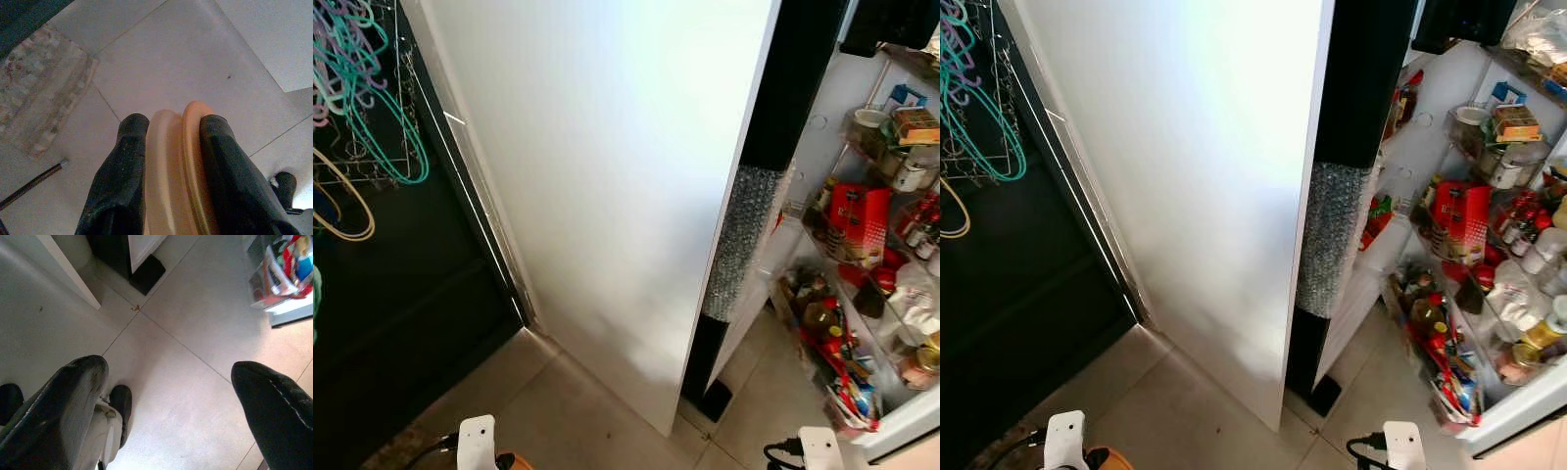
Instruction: Restocking fridge
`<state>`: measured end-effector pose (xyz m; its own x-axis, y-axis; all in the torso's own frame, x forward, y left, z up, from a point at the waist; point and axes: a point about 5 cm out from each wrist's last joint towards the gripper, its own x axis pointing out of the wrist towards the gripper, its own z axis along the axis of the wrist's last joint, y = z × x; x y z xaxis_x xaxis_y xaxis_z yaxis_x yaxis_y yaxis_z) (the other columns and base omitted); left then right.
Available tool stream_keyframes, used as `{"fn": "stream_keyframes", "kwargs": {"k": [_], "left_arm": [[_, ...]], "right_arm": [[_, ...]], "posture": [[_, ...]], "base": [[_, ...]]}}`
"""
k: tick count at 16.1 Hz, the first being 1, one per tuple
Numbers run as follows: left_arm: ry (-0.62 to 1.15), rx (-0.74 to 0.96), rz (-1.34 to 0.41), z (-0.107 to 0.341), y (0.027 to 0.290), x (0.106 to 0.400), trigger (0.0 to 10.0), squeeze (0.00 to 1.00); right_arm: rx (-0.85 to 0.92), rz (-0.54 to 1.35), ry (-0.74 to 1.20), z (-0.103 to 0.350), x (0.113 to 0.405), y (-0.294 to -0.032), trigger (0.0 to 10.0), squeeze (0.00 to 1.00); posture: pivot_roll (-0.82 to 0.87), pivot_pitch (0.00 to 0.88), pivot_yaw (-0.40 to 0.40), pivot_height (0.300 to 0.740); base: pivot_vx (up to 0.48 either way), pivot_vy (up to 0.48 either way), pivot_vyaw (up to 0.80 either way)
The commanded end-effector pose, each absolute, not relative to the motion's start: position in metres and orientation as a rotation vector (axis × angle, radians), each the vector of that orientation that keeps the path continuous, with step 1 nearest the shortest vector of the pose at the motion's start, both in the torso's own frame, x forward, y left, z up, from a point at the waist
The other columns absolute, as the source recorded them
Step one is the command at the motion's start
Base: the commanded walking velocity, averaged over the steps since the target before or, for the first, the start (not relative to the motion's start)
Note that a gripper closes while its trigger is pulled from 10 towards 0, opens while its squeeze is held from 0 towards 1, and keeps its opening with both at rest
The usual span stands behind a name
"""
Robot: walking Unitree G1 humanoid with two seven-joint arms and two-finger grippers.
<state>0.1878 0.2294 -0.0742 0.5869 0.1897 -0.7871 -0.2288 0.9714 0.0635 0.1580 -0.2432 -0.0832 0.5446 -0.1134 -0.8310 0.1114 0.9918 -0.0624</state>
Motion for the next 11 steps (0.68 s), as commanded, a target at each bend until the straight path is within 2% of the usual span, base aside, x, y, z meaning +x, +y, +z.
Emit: {"fn": "stream_keyframes", "kwargs": {"k": [1, 2, 5, 9, 11], "left_arm": [[0.939, -0.007, 0.227, -0.075, 0.234, 0.184, 10.0, 0.0], [0.939, 0.013, 0.209, -0.074, 0.235, 0.187, 10.0, 0.0], [0.935, 0.008, 0.228, -0.07, 0.241, 0.191, 10.0, 0.0], [0.943, 0.048, 0.165, -0.069, 0.241, 0.193, 10.0, 0.0], [0.951, 0.063, 0.159, -0.069, 0.243, 0.192, 10.0, 0.0]], "right_arm": [[0.028, -0.162, 1.007, -0.086, 0.152, -0.242, 10.0, 0.0], [0.039, -0.175, 1.013, -0.088, 0.148, -0.243, 10.0, 0.0], [0.05, -0.171, 1.07, -0.094, 0.127, -0.246, 10.0, 0.0], [0.028, -0.241, 1.136, -0.099, 0.104, -0.255, 10.0, 0.0], [0.028, -0.225, 1.127, -0.1, 0.102, -0.254, 10.0, 0.0]], "posture": [[-0.1, 0.0, 0.058, 0.74], [-0.11, 0.0, 0.047, 0.74], [-0.12, 0.0, 0.016, 0.74], [-0.11, 0.0, 0.037, 0.74], [-0.12, 0.0, 0.046, 0.74]], "base": [[0.0, 0.0, 0.0], [0.0, 0.0, 0.0], [0.0, -0.447, 0.0], [0.0, -0.423, 0.0], [0.0, -0.424, 0.0]]}}
